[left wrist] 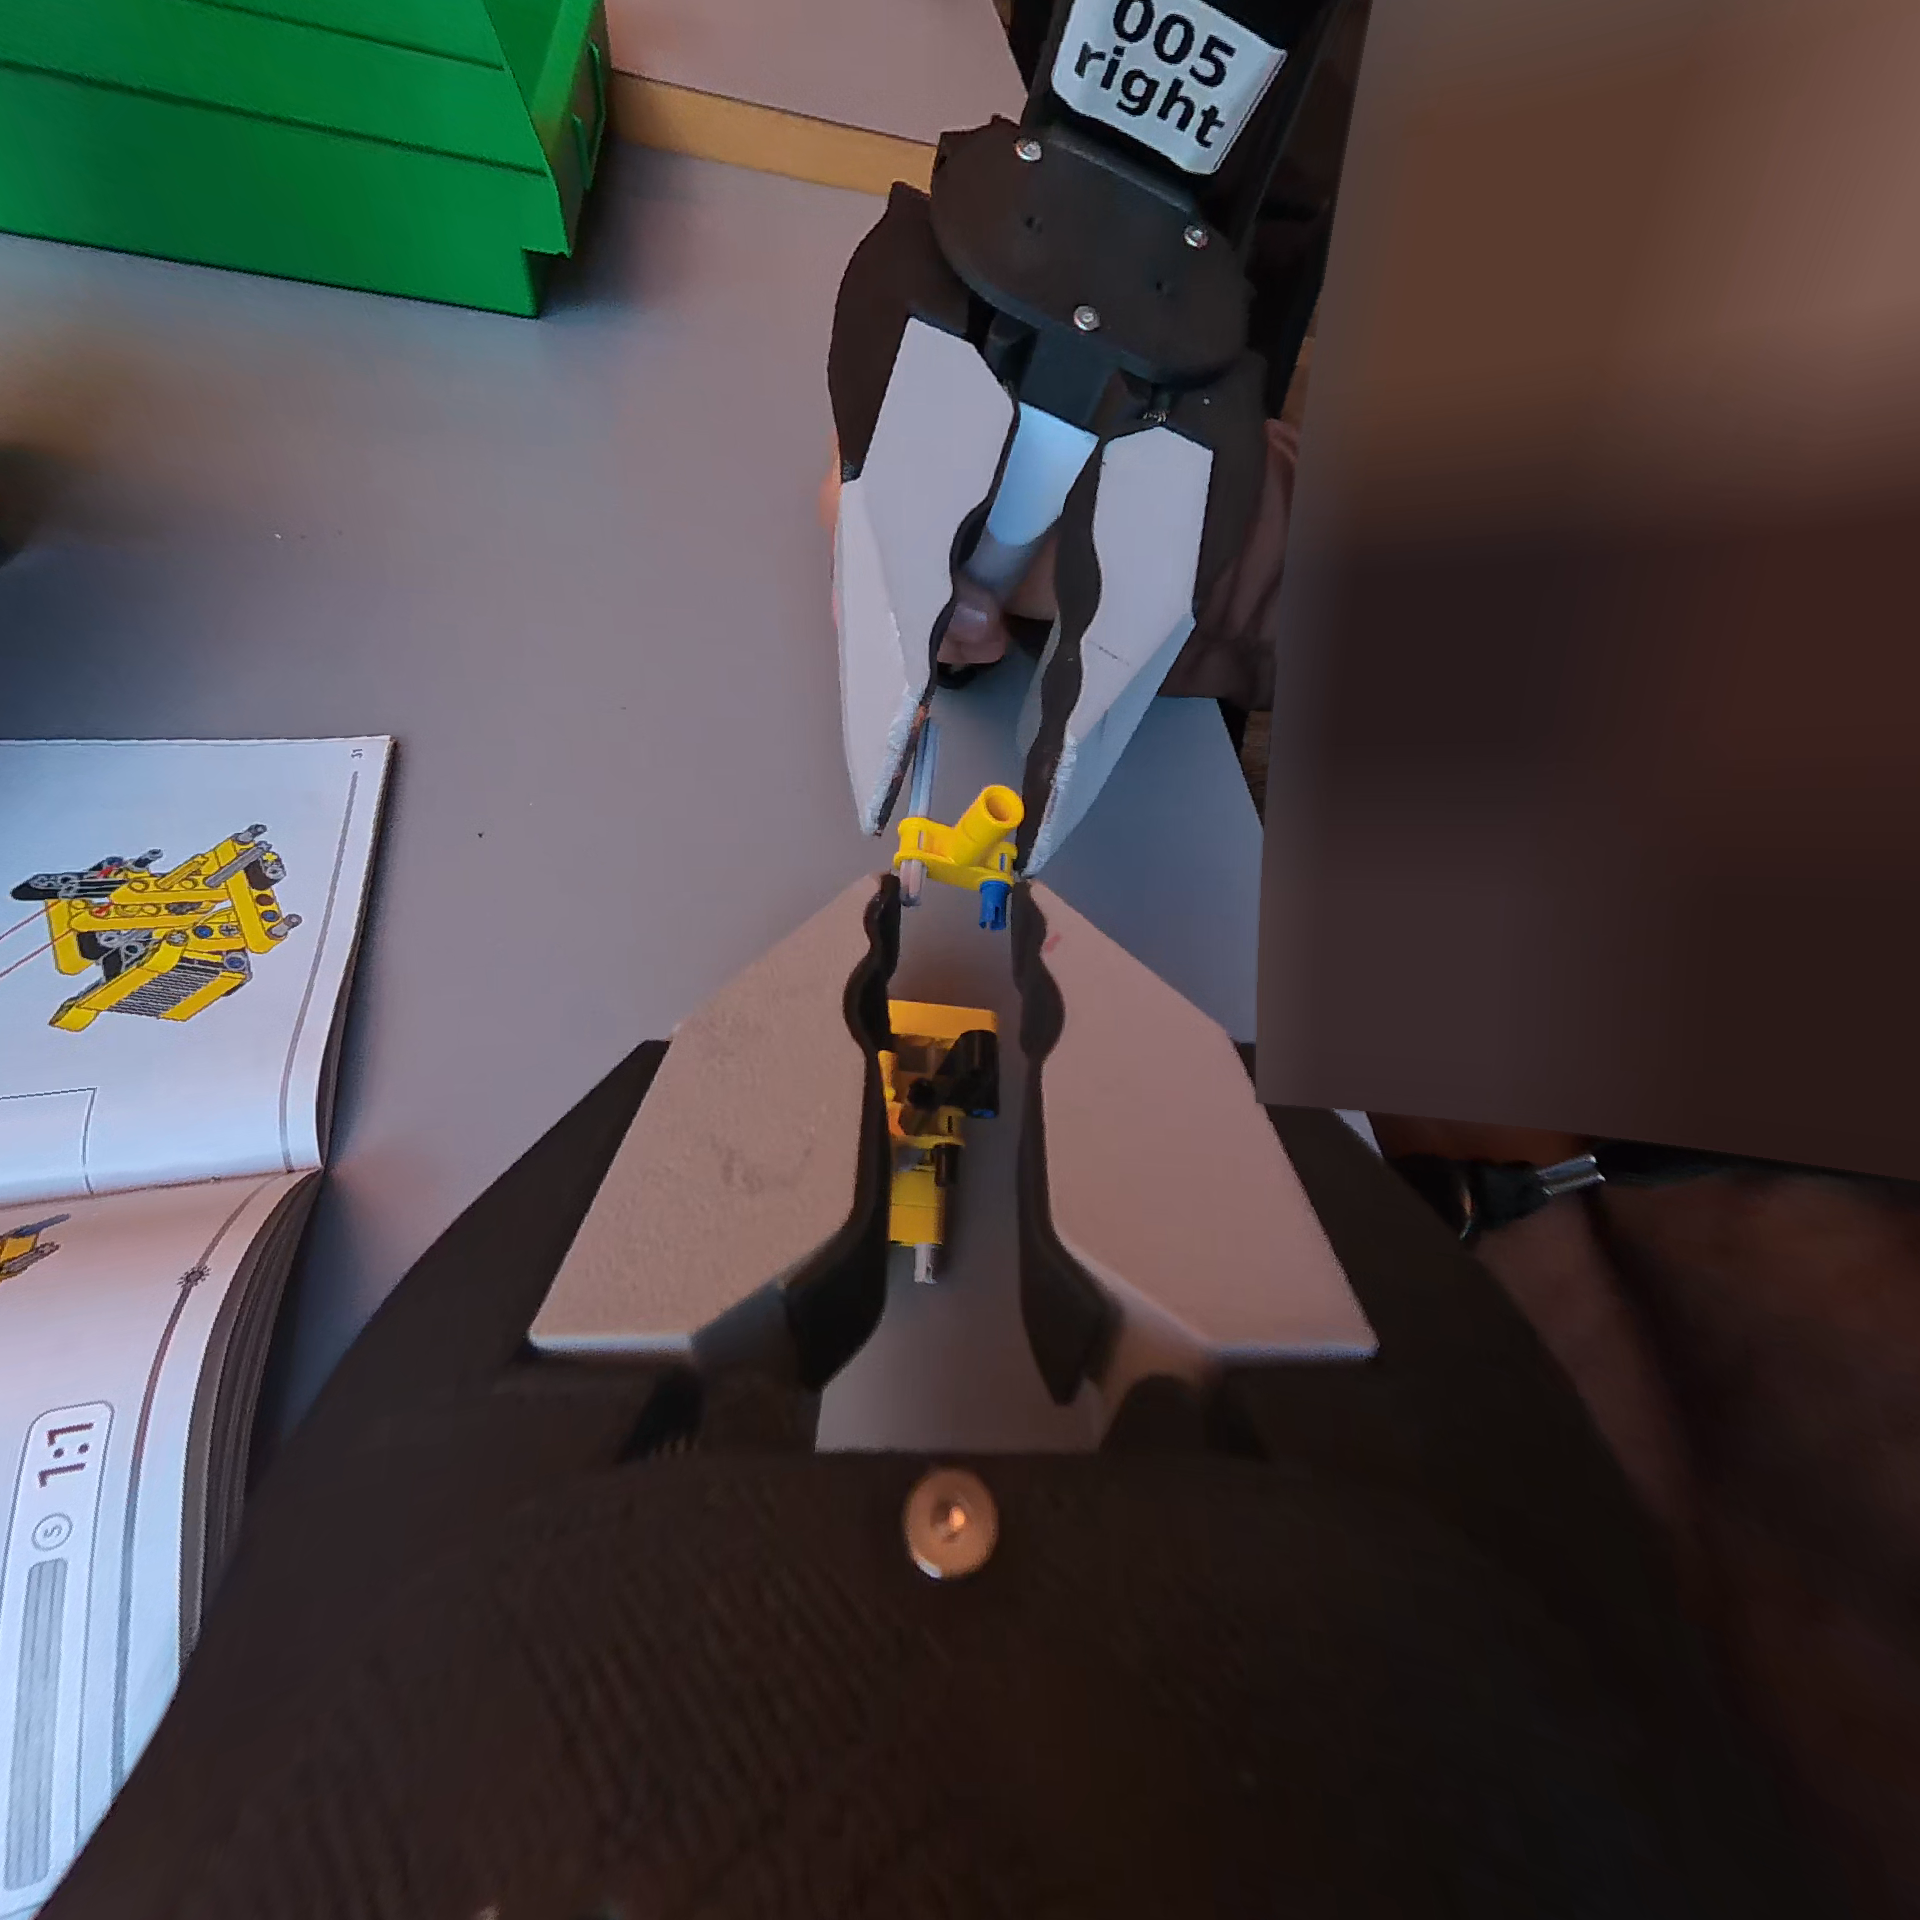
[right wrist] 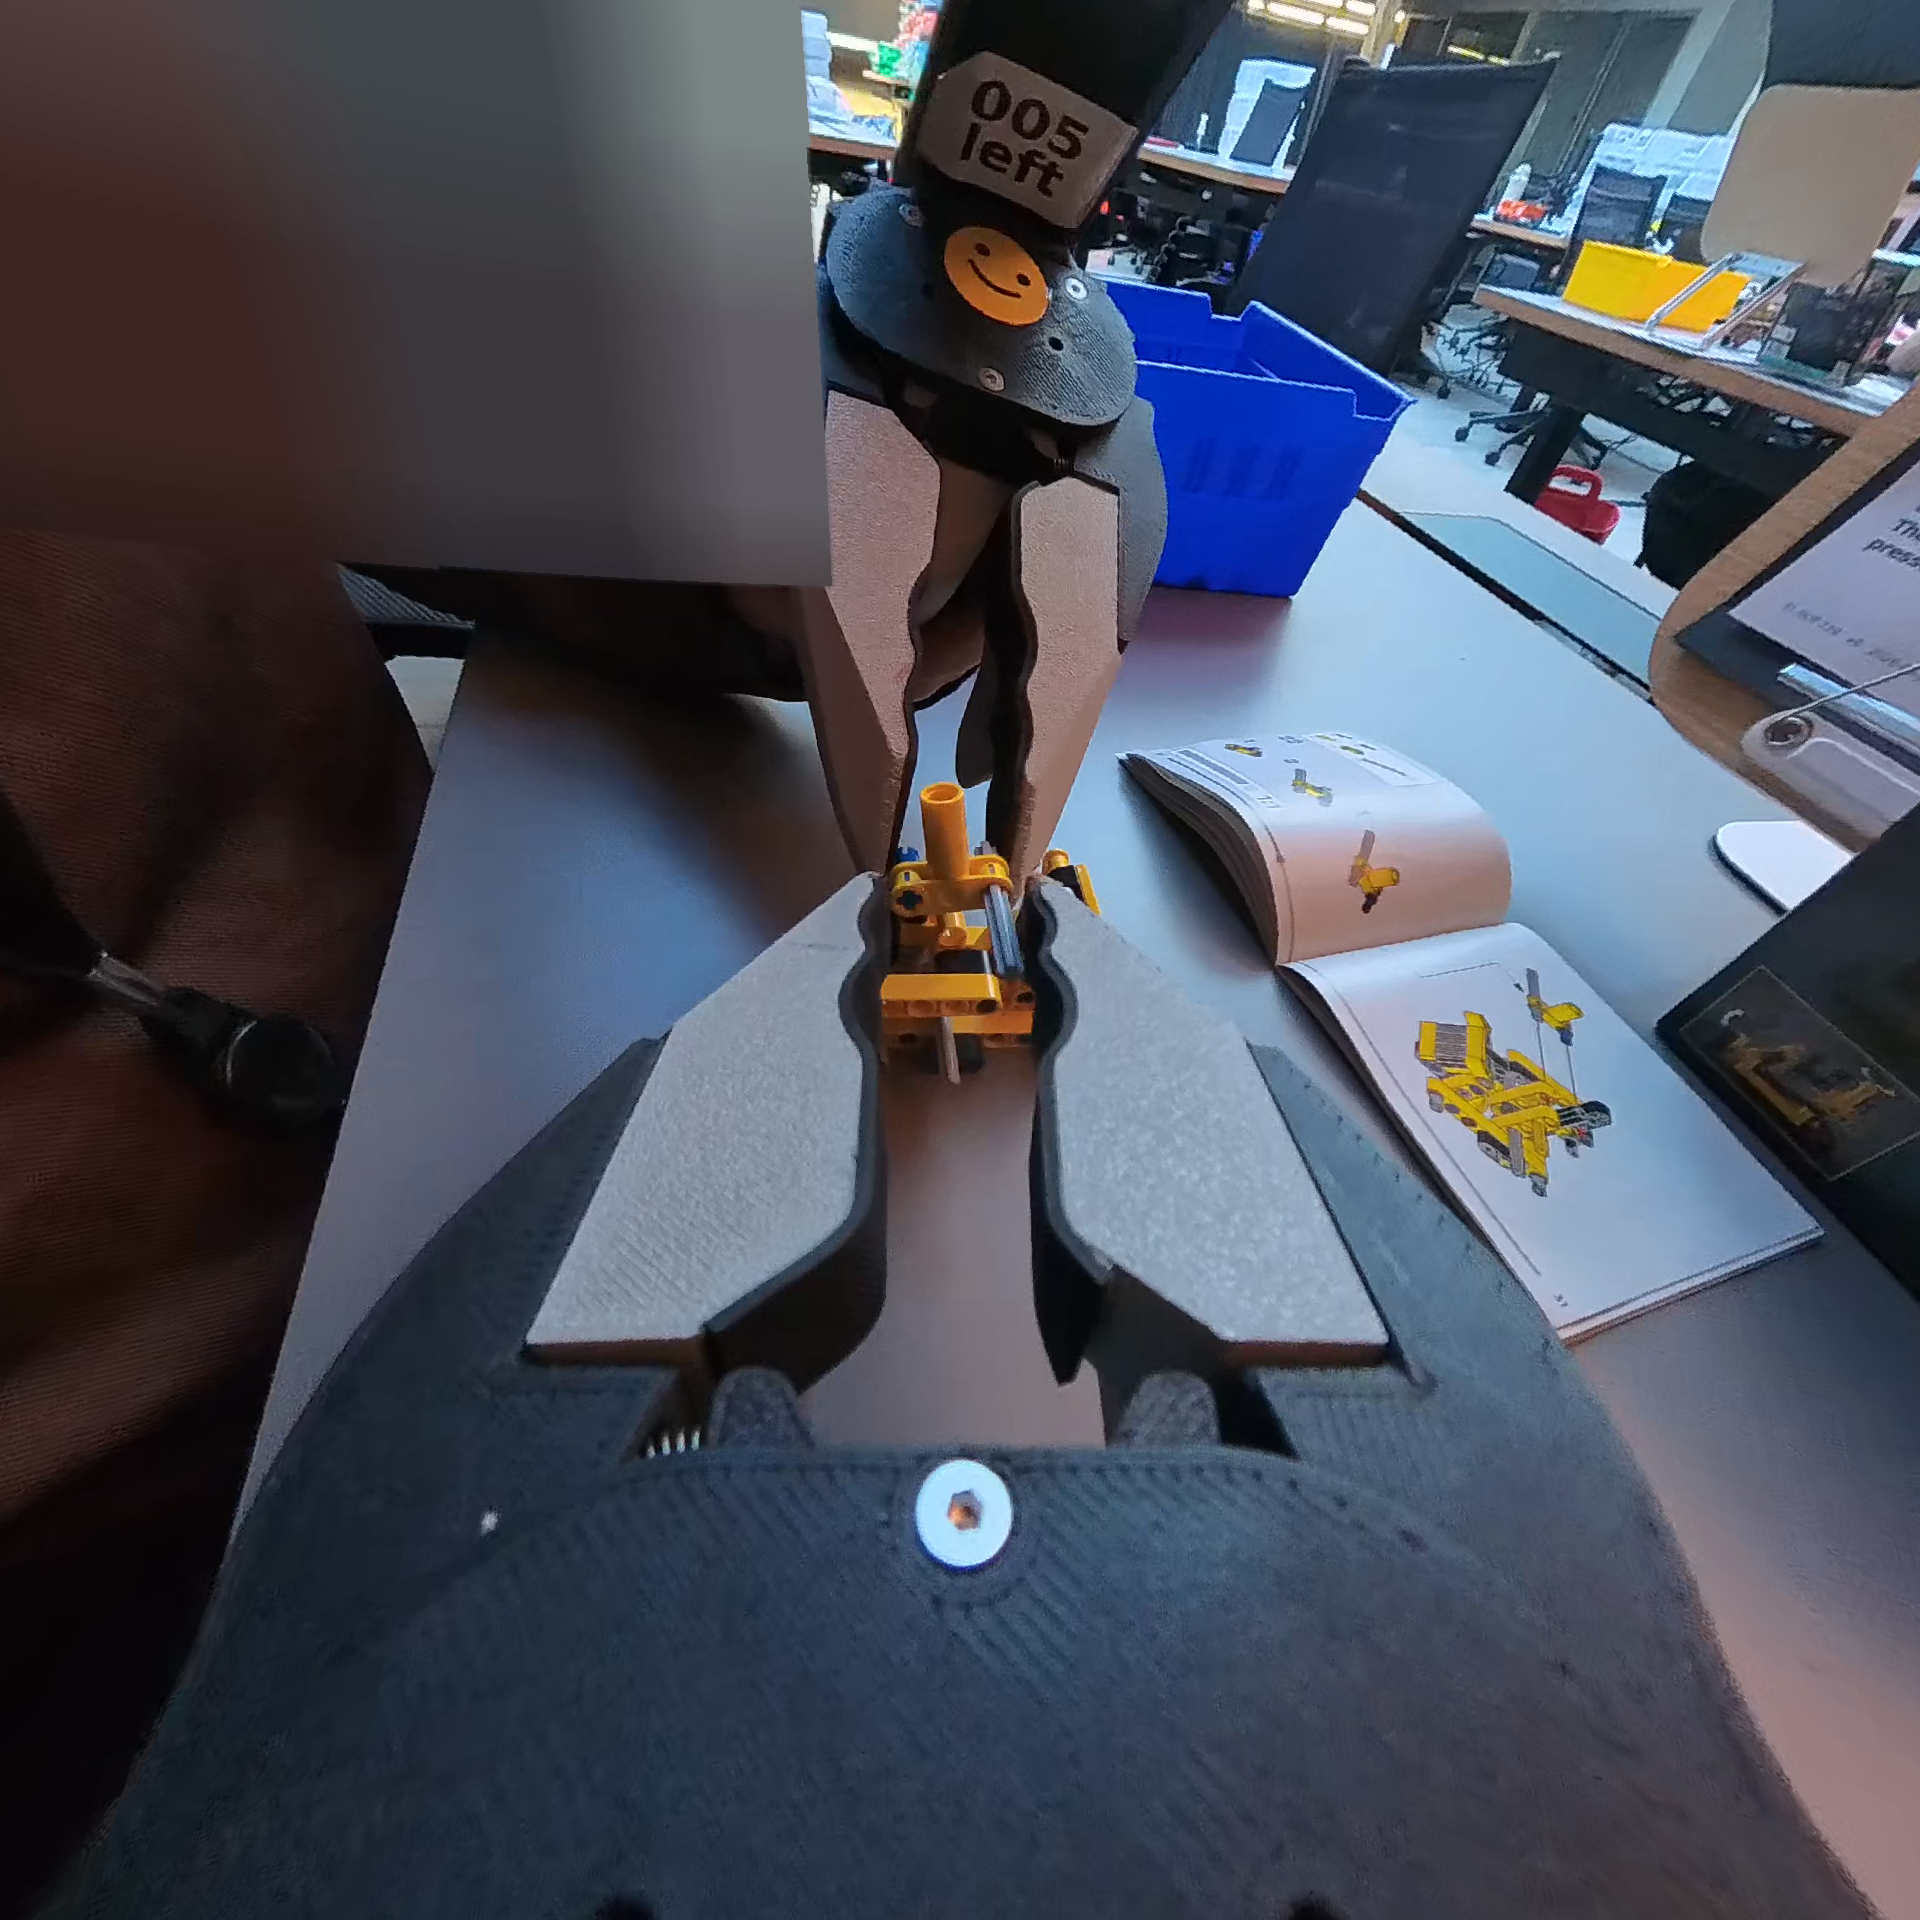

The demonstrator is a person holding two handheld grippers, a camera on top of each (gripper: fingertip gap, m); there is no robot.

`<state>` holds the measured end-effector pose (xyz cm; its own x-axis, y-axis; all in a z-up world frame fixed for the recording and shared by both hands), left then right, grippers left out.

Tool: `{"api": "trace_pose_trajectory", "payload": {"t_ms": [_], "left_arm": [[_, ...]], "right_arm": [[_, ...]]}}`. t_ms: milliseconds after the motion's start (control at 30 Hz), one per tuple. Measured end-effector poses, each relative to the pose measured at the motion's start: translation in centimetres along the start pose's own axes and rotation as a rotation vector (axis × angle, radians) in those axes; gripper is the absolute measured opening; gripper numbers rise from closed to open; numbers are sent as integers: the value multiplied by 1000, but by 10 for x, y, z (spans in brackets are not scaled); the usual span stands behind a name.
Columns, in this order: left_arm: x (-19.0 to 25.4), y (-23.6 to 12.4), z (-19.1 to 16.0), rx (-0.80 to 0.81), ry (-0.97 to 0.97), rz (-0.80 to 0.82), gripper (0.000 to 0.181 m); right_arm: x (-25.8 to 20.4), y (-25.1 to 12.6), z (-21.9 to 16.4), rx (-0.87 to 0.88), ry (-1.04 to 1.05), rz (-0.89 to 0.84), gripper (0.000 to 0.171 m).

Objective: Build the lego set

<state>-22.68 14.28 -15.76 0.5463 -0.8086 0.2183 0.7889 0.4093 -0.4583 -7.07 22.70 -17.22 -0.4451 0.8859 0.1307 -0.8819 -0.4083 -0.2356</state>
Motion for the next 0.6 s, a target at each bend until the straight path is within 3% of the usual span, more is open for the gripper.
{"api": "trace_pose_trajectory", "payload": {"t_ms": [533,600], "left_arm": [[2,1,-1,-16,-6,-42,19],[1,0,-1,-36,-5,-21,27]], "right_arm": [[-4,0,0,-1,-21,35,19],[-1,0,-3,-17,8,33,20]]}}
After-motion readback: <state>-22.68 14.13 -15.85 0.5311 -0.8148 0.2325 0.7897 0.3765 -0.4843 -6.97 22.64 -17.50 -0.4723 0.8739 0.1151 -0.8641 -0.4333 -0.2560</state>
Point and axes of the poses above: each gripper's, where its closed fingertips meet, y out along the fingers, z out of its top, x = y × z across the jaws, the point moved 10 cm from there along -y, back along the fingers, and after that the axes turned 1 degree about -z, right-handed, at the moved point
